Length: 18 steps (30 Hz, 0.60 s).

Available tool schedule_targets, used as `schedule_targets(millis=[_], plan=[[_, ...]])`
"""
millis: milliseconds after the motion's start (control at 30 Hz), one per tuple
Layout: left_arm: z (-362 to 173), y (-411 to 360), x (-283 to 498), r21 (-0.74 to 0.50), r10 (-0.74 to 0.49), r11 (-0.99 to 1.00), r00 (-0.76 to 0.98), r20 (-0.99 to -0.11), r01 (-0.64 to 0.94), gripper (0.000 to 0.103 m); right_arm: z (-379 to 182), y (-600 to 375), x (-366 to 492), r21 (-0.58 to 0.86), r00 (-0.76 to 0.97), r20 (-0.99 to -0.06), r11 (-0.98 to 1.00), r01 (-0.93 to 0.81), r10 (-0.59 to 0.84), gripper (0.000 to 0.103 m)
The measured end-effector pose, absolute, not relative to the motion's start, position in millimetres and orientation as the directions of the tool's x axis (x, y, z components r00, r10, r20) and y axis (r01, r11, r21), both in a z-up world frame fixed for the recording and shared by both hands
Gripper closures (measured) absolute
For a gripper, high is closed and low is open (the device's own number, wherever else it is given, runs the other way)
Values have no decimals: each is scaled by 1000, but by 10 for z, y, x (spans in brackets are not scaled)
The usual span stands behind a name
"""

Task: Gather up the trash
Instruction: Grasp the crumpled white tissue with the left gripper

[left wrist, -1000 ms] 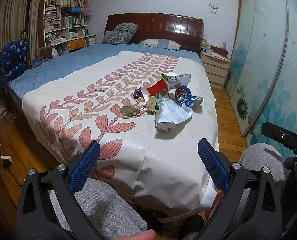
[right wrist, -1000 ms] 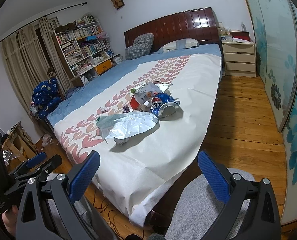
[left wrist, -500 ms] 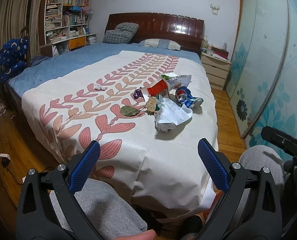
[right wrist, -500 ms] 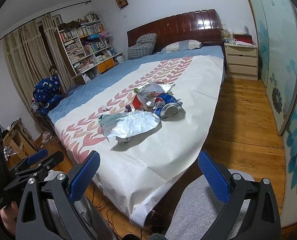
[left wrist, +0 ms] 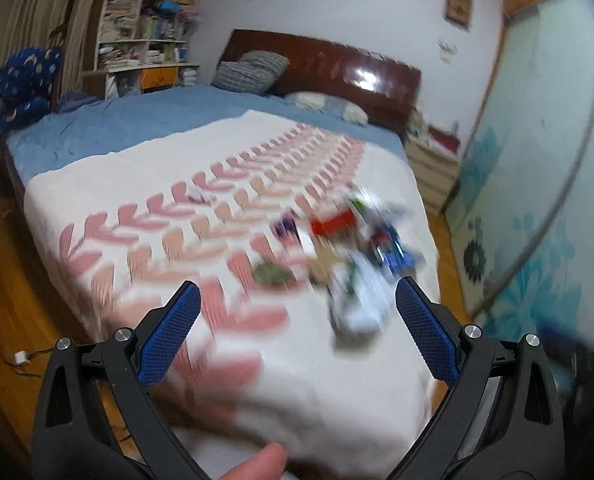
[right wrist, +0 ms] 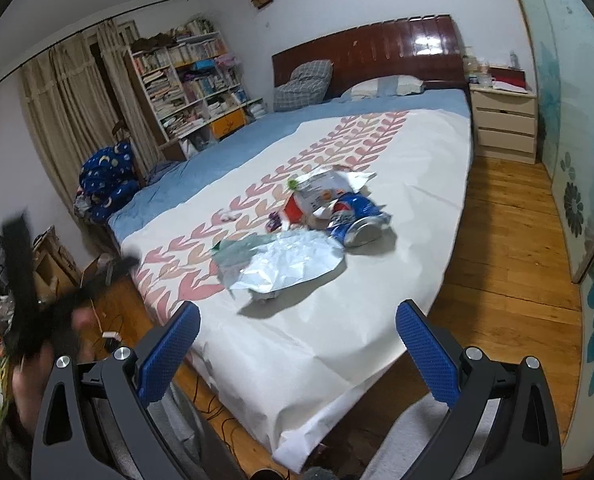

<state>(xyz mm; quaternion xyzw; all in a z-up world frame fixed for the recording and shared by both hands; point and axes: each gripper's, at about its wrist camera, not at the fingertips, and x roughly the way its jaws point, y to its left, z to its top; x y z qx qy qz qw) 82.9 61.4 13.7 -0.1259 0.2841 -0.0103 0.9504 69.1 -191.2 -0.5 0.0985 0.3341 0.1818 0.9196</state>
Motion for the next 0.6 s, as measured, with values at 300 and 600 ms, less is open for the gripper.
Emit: schedule_targets(millis=[300,600], plan=[[-533,1681,2775,-361,-112,906,696,-709,-222,6,-131,-1407,702,274,652,-603,887,-371,459,6],[-1189,1830,3827,-172,28,935,549,-835,-310,6,-95,-1146,1098,293,637,-580,859,-419,508,6]])
